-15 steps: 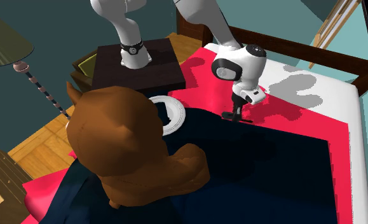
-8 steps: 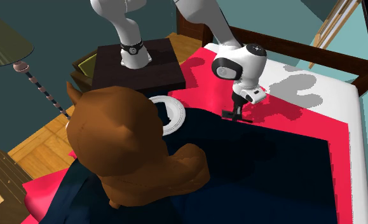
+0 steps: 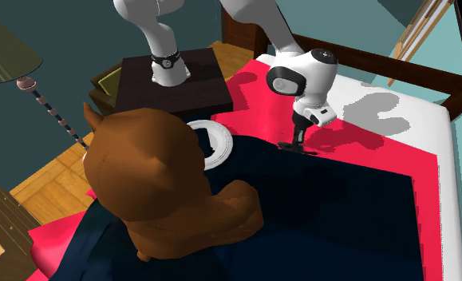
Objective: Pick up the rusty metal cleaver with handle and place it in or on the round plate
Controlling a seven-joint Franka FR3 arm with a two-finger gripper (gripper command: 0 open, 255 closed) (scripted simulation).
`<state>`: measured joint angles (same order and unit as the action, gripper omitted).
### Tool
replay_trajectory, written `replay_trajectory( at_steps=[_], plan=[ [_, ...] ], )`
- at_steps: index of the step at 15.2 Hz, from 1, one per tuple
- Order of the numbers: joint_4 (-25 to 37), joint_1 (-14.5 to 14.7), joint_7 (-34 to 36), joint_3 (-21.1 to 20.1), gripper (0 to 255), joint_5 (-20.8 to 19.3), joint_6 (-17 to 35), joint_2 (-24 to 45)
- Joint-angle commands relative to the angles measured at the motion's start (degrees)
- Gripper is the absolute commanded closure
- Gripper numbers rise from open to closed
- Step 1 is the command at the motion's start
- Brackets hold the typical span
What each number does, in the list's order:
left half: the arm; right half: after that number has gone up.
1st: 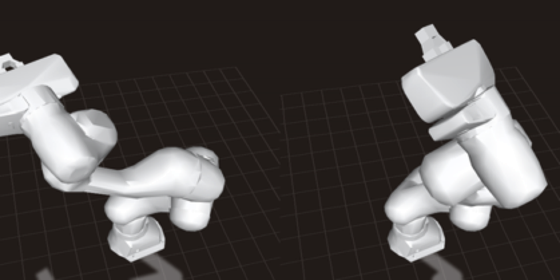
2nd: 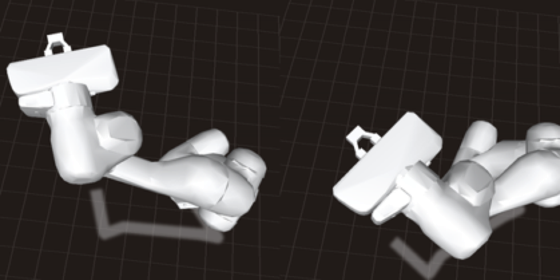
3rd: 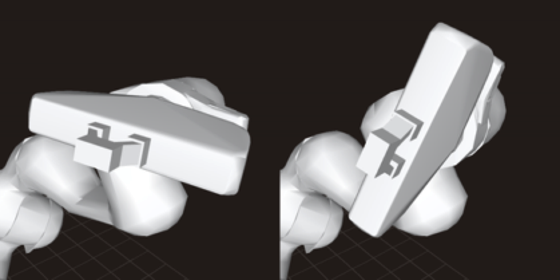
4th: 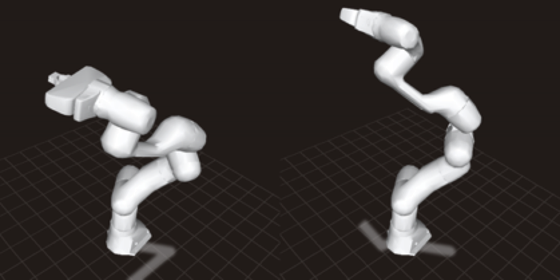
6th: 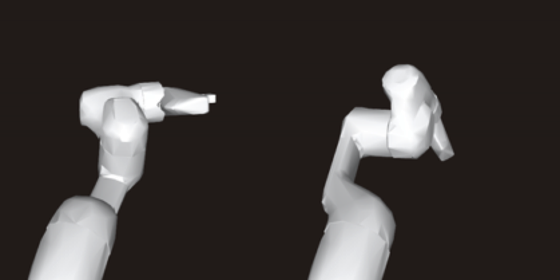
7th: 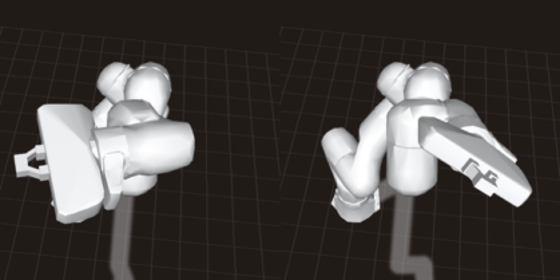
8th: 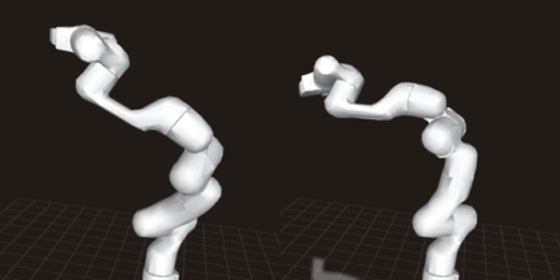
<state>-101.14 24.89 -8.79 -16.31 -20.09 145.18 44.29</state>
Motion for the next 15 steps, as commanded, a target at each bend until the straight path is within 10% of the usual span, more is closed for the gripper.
replay_trajectory(
  at_steps=[1, 15],
  plan=[
    [-0.01, 0.0, 0.0, 0.0, 0, 0.0, 0.0, 0.02],
    [8.33, 1.09, -1.42, 0.26, 0, 0.06, -2.03, 6.22]
  ],
)
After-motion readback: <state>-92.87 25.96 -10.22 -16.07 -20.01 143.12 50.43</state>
